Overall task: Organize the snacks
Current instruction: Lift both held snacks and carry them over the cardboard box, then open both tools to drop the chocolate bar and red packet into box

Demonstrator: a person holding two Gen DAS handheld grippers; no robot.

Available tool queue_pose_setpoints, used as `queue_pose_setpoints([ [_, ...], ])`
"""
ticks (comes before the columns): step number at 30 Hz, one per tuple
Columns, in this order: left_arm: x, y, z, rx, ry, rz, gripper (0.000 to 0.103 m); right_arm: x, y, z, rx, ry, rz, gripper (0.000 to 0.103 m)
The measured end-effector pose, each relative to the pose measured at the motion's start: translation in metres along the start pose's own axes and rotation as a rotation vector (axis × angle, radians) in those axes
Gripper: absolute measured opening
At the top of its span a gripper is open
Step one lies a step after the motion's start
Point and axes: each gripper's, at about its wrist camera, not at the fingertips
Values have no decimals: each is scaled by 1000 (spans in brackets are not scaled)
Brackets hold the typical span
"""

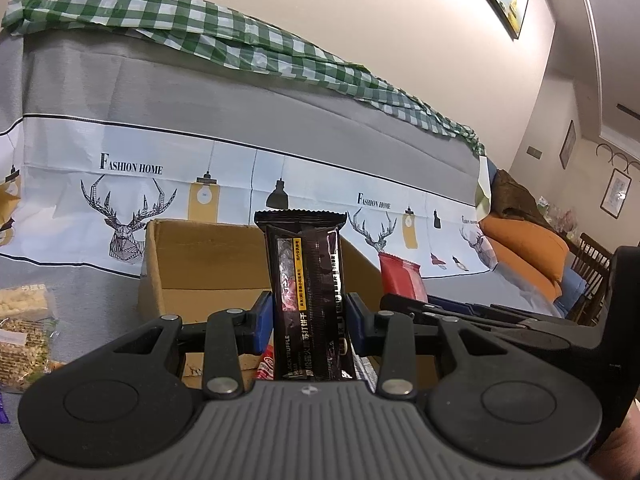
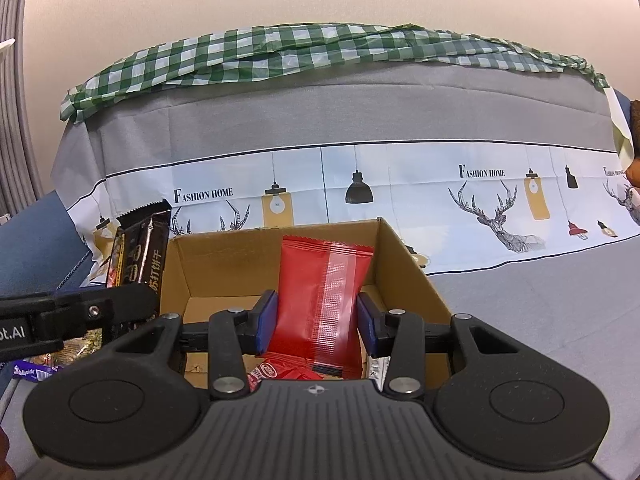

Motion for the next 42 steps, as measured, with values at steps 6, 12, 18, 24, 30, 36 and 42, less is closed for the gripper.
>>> queue_pose_setpoints([
  [6, -3, 0, -3, -16, -4, 4, 42, 0, 0, -1, -2, -4, -4, 44],
  [12, -4, -1, -4, -24, -2, 3, 42, 1, -1, -1, -6, -9, -7, 44],
  [18, -4, -2, -4, -22, -6, 3, 42, 1, -1, -1, -16, -17, -9, 44],
  [24, -5, -1, -6, -19, -8, -4, 42, 2, -1, 1, -18, -18, -13, 44],
  [30, -7, 0, -8, -9, -13, -8, 42, 2, -2, 2, -18, -20, -15, 44],
  [36, -12, 0, -7, 19, 1, 12, 67, -5, -2, 3, -30, -34, 26, 70],
  [42, -5, 2, 6, 82, 30, -15, 69, -7, 1, -1, -75, -32, 40, 74],
])
Point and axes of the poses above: each gripper's, at about its wrist camera, not at the fingertips, and x roughly against the way its jaws point, z to its left, y to its top, and after that the axes turned 15 degrees about z, right-handed
